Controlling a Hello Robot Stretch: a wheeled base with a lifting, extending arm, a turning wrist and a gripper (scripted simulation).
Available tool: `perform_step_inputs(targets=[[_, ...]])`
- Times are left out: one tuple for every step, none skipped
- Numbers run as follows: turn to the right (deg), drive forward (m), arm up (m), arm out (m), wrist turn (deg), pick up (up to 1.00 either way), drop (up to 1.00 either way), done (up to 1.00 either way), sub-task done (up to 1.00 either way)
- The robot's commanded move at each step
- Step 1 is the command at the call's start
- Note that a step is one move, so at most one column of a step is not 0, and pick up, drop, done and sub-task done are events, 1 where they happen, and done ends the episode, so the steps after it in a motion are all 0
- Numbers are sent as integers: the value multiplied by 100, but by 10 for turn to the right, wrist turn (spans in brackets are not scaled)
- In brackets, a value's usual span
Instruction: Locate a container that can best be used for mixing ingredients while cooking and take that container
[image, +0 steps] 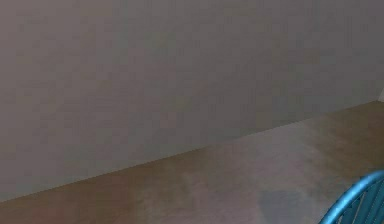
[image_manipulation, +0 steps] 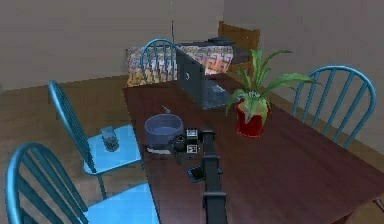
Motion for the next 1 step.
perform_step_inputs(targets=[[0, 0, 0, 0, 0, 0, 0, 100, 0]])
